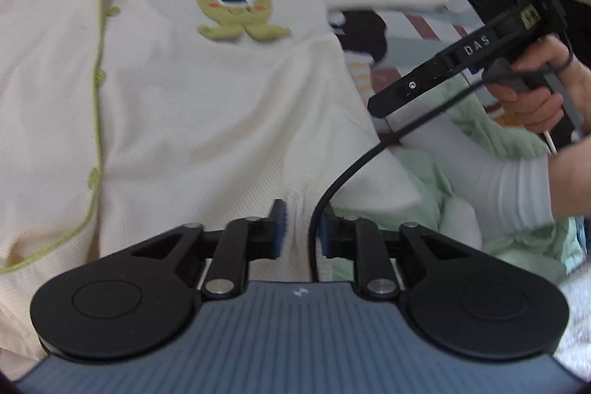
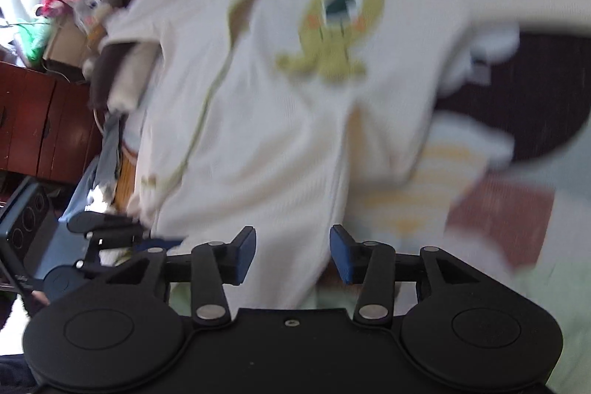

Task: Fold clothes
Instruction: 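Pinch the garment hem with the left gripper while the right gripper grasps the hem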

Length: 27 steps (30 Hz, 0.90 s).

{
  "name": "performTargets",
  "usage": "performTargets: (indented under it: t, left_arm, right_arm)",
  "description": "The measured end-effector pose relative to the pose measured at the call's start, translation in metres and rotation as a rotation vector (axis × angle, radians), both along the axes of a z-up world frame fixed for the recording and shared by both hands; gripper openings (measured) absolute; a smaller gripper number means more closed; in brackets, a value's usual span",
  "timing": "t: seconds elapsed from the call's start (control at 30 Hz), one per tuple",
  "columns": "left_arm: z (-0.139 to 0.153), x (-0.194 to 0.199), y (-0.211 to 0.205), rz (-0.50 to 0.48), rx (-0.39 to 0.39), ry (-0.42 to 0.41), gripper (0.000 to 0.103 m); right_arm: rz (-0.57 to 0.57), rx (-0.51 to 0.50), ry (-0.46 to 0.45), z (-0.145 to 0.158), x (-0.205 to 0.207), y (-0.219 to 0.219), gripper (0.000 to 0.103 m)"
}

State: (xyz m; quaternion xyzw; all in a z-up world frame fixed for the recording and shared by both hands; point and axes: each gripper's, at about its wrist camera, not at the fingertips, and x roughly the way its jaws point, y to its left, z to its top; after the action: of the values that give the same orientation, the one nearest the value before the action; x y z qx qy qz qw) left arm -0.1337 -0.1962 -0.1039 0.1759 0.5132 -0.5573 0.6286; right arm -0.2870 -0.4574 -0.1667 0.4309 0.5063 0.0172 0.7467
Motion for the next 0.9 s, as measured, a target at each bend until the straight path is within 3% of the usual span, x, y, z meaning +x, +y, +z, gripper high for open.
performTargets:
  t: [0.07, 0.17, 0.23, 0.33, 0.5, 0.7, 0.73, 0.77, 0.8, 0.83, 0.87, 0.9]
  left_arm:
    - [0.003, -0.006, 0.003, -0.04, 0.009, 0.009, 0.05]
    - [0.02, -0.007, 0.02, -0.054, -0.021, -0.022, 0.061]
    - [0.028, -0.006, 0.03, -0.053, -0.038, -0.056, 0.062]
    - [0.02, -0.006, 0.028, -0.061, 0.007, -0.166, 0.061]
    - [-0.004, -0.038, 0.004, -0.193, 0.061, -0.249, 0.062]
    - [-0.029, -0.055, -0.019, -0.238, 0.131, -0.376, 0.063]
    - [-0.033, -0.055, -0.022, -0.234, 0.14, -0.395, 0.054]
    - [-0.032, -0.053, -0.021, -0.222, 0.133, -0.4, 0.027]
    - [-0.027, -0.05, -0.019, -0.205, 0.122, -0.39, 0.014]
    - [-0.022, -0.047, -0.018, -0.189, 0.112, -0.381, 0.011]
    - [-0.017, -0.044, -0.016, -0.172, 0.101, -0.371, 0.01]
    - [-0.012, -0.04, -0.014, -0.154, 0.088, -0.359, 0.01]
  right_arm:
    - [0.013, 0.049, 0.011, -0.004, -0.007, 0.0, 0.05]
    - [0.099, 0.06, 0.026, -0.002, -0.021, -0.007, 0.05]
    - [0.181, 0.054, 0.027, 0.001, -0.028, -0.009, 0.05]
    - [0.209, 0.091, 0.01, -0.001, -0.033, -0.01, 0.05]
    - [0.178, 0.167, -0.068, -0.01, -0.017, 0.006, 0.05]
    - [0.1, 0.188, -0.023, -0.029, -0.001, 0.018, 0.051]
    - [0.086, 0.189, -0.02, -0.031, 0.0, 0.019, 0.052]
    - [0.075, 0.187, -0.024, -0.031, 0.001, 0.02, 0.054]
    - [0.064, 0.186, -0.028, -0.031, 0.002, 0.02, 0.054]
    - [0.059, 0.179, -0.035, -0.03, 0.002, 0.021, 0.054]
    - [0.066, 0.163, -0.05, -0.027, 0.003, 0.022, 0.046]
    - [0.078, 0.144, -0.071, -0.024, 0.003, 0.023, 0.018]
